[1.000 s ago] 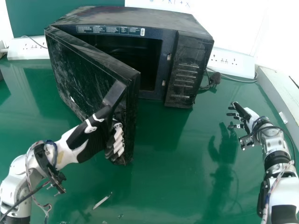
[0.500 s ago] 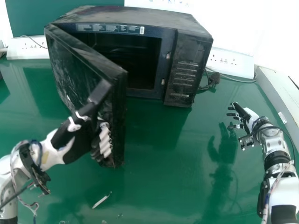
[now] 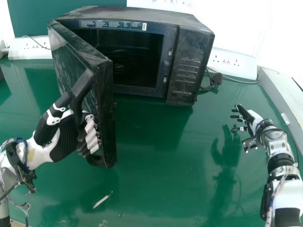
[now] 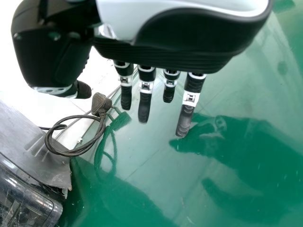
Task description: Open the door of oven
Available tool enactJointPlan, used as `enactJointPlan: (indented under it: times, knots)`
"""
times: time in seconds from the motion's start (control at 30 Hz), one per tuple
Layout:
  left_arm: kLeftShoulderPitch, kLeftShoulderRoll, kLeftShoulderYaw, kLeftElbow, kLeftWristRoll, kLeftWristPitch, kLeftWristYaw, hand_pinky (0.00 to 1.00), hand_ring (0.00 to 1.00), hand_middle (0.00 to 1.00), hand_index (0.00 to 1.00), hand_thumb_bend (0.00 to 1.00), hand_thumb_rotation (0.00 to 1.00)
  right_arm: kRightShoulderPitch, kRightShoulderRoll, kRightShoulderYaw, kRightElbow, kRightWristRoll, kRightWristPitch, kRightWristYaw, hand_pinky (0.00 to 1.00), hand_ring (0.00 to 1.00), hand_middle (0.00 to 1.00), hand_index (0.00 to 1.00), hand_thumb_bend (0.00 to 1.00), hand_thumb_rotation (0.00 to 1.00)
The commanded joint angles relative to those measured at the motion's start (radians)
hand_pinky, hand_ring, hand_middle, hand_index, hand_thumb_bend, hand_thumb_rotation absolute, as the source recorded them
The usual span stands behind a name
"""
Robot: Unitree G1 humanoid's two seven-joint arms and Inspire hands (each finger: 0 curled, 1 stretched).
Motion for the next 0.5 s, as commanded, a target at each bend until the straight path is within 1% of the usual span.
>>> enactJointPlan:
  times: [0.0, 0.03, 0.07, 0.1, 0.13, 0.2, 0.23, 0.27, 0.3, 0.33, 0.4, 0.43, 0.47]
  knots:
    - [-0.083, -0.01, 0.099, 0.008, -0.129, -0.088, -0.019, 0.0, 0.02, 0.07, 0.14, 0.55, 0.07, 0.063, 0.0, 0.009, 0.04, -0.02, 0.042, 0.001, 0.7, 0.78, 0.85, 0.92, 0.5, 0.52]
    - [-0.083, 0.007, 0.097, 0.021, -0.096, -0.133, -0.051, 0.0, 0.02, 0.08, 0.15, 0.54, 0.05, 0.063, -0.001, 0.01, 0.04, -0.022, 0.043, 0.001, 0.71, 0.78, 0.85, 0.91, 0.5, 0.53]
    - [-0.079, 0.024, 0.096, 0.032, -0.052, -0.19, -0.08, 0.0, 0.03, 0.08, 0.16, 0.55, 0.09, 0.063, -0.002, 0.013, 0.04, -0.025, 0.042, 0.003, 0.72, 0.79, 0.85, 0.92, 0.5, 0.53]
    - [-0.075, 0.034, 0.101, 0.04, -0.026, -0.23, -0.101, 0.0, 0.04, 0.09, 0.14, 0.56, 0.14, 0.063, -0.002, 0.015, 0.04, -0.026, 0.04, 0.001, 0.7, 0.79, 0.83, 0.91, 0.5, 0.54]
    - [-0.074, 0.04, 0.11, 0.05, -0.023, -0.241, -0.118, 0.0, 0.04, 0.09, 0.13, 0.58, 0.13, 0.064, -0.003, 0.013, 0.039, -0.025, 0.039, -0.001, 0.68, 0.78, 0.83, 0.91, 0.5, 0.54]
    - [-0.081, 0.046, 0.132, 0.077, -0.053, -0.226, -0.151, 0.0, 0.04, 0.1, 0.12, 0.62, 0.08, 0.065, -0.005, 0.011, 0.039, -0.021, 0.037, 0.004, 0.68, 0.77, 0.83, 0.9, 0.54, 0.52]
    - [-0.087, 0.049, 0.138, 0.091, -0.058, -0.239, -0.171, 0.0, 0.05, 0.1, 0.13, 0.6, 0.06, 0.064, -0.005, 0.011, 0.038, -0.021, 0.038, 0.006, 0.69, 0.78, 0.84, 0.91, 0.53, 0.52]
    - [-0.089, 0.059, 0.145, 0.099, -0.062, -0.242, -0.186, 0.0, 0.05, 0.11, 0.15, 0.55, 0.03, 0.063, -0.006, 0.012, 0.038, -0.022, 0.039, 0.006, 0.69, 0.79, 0.85, 0.91, 0.53, 0.52]
    - [-0.09, 0.07, 0.154, 0.103, -0.066, -0.239, -0.197, 0.01, 0.06, 0.12, 0.17, 0.52, 0.02, 0.063, -0.007, 0.013, 0.038, -0.022, 0.037, 0.009, 0.68, 0.8, 0.84, 0.91, 0.54, 0.52]
    - [-0.088, 0.08, 0.163, 0.105, -0.064, -0.238, -0.205, 0.02, 0.07, 0.13, 0.19, 0.54, 0.06, 0.064, -0.008, 0.016, 0.038, -0.025, 0.035, 0.009, 0.68, 0.8, 0.85, 0.92, 0.53, 0.51]
    - [-0.079, 0.105, 0.176, 0.098, -0.024, -0.269, -0.209, 0.02, 0.07, 0.12, 0.18, 0.63, 0.1, 0.064, -0.009, 0.022, 0.038, -0.03, 0.033, 0.004, 0.67, 0.8, 0.84, 0.91, 0.51, 0.52]
    - [-0.076, 0.118, 0.18, 0.096, -0.004, -0.291, -0.213, 0.01, 0.05, 0.1, 0.17, 0.64, 0.1, 0.063, -0.01, 0.022, 0.038, -0.03, 0.035, 0.003, 0.65, 0.8, 0.83, 0.91, 0.5, 0.52]
    - [-0.076, 0.13, 0.183, 0.098, -0.005, -0.29, -0.219, 0.0, 0.04, 0.1, 0.17, 0.63, 0.1, 0.063, -0.011, 0.022, 0.038, -0.029, 0.036, 0.007, 0.64, 0.79, 0.82, 0.9, 0.5, 0.52]
